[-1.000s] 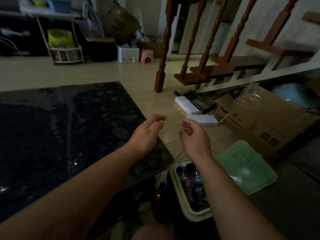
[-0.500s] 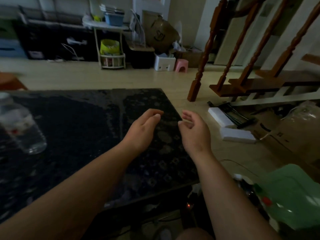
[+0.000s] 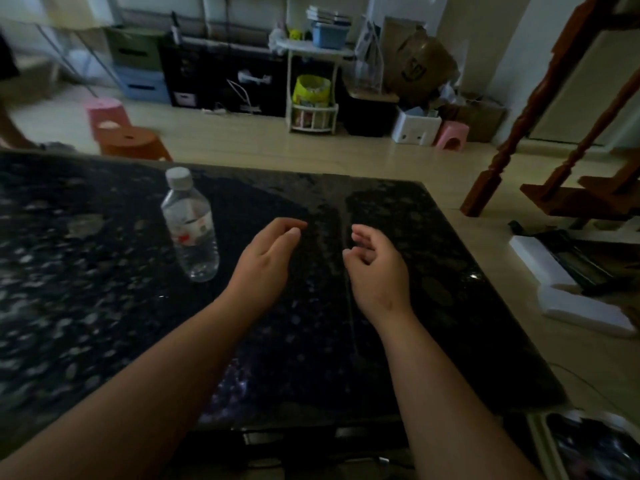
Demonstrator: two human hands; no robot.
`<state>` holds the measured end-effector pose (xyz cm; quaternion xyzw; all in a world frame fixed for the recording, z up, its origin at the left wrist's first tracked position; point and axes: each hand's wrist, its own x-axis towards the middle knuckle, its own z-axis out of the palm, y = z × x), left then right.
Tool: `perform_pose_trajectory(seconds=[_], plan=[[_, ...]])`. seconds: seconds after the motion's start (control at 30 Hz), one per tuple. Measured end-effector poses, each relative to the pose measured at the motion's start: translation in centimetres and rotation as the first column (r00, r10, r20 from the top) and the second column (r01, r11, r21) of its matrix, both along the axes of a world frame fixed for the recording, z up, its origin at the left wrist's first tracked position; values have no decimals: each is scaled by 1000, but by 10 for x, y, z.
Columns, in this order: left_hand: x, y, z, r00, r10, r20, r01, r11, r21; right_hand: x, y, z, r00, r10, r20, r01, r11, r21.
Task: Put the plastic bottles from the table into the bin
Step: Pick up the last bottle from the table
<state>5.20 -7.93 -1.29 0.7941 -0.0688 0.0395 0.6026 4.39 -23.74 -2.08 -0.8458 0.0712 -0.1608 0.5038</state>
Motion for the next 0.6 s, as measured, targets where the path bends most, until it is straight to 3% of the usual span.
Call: perform_pose_trajectory(seconds=[0.4,0.6], plan=[[15,112,-23,948,314,55,-308,947,-90,49,104,-27,970,237,-51,-238,971,-10],[30,143,-38,898,438,41,-438,899,-21,69,142,-38,950,295,-101,-297,955,-3]])
